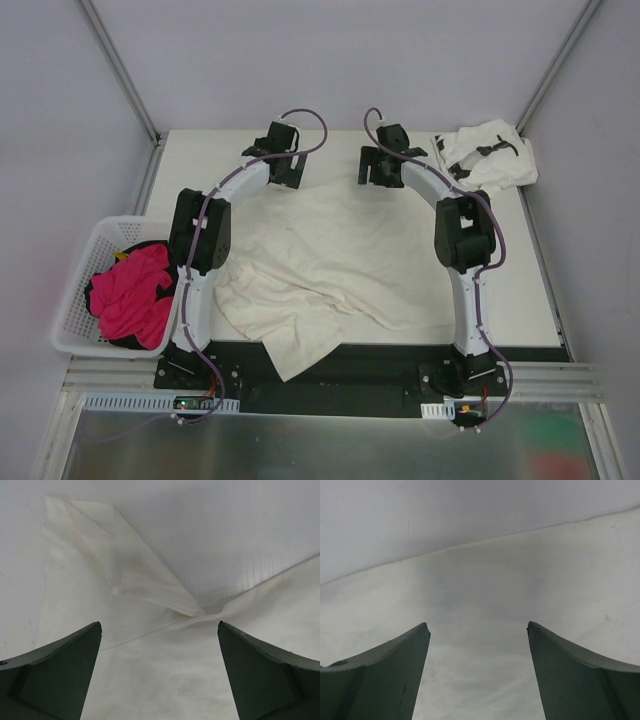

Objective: Fold and stack the t-shirts
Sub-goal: Flatten out the tshirt

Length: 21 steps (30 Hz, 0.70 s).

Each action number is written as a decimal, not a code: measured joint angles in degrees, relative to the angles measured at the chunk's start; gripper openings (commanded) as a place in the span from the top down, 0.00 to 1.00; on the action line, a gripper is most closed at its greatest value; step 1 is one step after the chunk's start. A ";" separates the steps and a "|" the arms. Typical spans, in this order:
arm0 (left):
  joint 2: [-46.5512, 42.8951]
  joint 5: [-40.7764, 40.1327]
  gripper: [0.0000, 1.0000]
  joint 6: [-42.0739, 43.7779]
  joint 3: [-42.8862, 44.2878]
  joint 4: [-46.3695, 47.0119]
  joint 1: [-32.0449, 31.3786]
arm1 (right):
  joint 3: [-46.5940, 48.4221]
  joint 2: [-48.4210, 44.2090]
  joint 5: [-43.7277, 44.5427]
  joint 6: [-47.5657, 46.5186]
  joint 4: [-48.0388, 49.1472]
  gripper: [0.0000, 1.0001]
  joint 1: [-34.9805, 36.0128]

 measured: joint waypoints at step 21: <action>6.86 -10.97 0.47 -9.86 7.41 0.13 1.99 | -6.60 -0.63 -2.12 0.83 4.76 0.30 -1.77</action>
